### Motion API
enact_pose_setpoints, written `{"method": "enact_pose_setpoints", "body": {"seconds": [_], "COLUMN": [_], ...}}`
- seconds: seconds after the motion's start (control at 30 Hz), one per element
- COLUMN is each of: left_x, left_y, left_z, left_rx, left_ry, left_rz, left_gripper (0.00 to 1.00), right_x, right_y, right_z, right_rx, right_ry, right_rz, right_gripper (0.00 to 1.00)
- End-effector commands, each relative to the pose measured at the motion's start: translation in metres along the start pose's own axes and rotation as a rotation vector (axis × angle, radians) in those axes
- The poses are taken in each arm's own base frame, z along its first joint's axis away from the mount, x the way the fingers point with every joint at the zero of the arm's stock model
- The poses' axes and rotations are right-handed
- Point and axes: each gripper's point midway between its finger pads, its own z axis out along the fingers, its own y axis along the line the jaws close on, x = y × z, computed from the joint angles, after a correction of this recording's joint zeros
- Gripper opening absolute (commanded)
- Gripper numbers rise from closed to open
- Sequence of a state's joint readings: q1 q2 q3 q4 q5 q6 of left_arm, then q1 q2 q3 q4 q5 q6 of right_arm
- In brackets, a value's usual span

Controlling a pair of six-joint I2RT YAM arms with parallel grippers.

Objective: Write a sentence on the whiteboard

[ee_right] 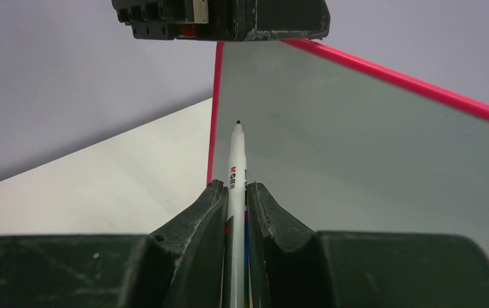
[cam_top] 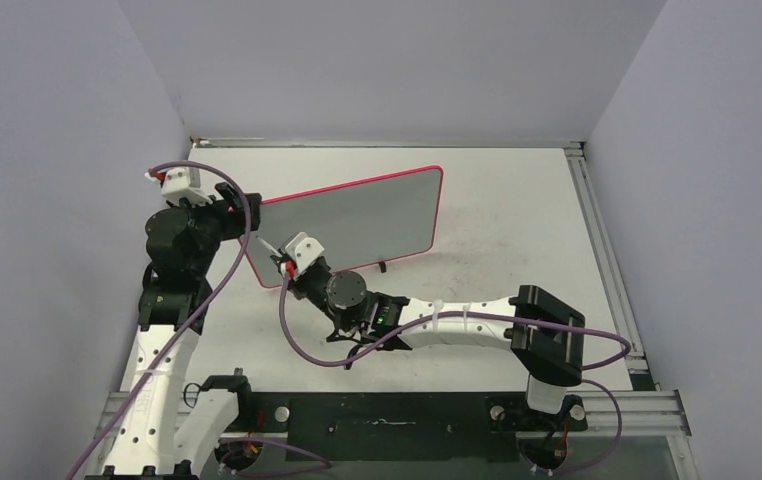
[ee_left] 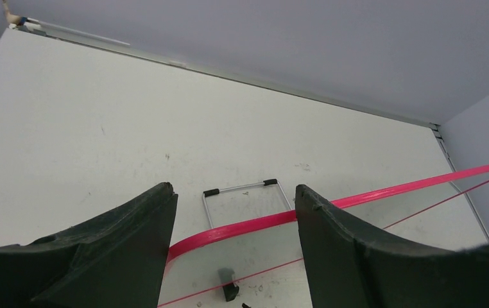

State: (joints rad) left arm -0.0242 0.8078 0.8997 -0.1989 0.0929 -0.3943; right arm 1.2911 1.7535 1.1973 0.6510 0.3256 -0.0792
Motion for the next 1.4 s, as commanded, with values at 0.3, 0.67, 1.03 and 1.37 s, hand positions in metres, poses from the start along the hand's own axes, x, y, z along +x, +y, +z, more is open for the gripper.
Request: {"method": "enact_pose_setpoints", "body": {"seconds": [0.3, 0.67, 1.03, 1.37], "left_x": [0.0, 0.004, 0.004, 0.003], "left_y": [-0.007, 0.002, 0.002, 0.002], "left_z": [0.004, 0.004, 0.003, 0.002], "left_rx": [0.033, -0.008, -0.005, -0.006], "left_ry": [-0.026, -0.018, -0.018, -0.025], "left_rz": [0.017, 0.04, 0.041, 0.044], "left_gripper": [0.58, 0.57, 0.54, 0.53], "right_x": [-0.037, -0.031, -0.011, 0.016], "right_y": [-0.011, -0.016, -0.018, -0.017], "right_z": [0.021, 0.026, 0.029, 0.026], "right_rx": [0.089, 0.129, 0.145, 0.148], "right_ry": [-0.122, -0.121, -0.075, -0.011], "right_rz": [-0.024, -0.036, -0.057, -0.063], "right_gripper": [0.05, 0.05, 0.05, 0.05]}}
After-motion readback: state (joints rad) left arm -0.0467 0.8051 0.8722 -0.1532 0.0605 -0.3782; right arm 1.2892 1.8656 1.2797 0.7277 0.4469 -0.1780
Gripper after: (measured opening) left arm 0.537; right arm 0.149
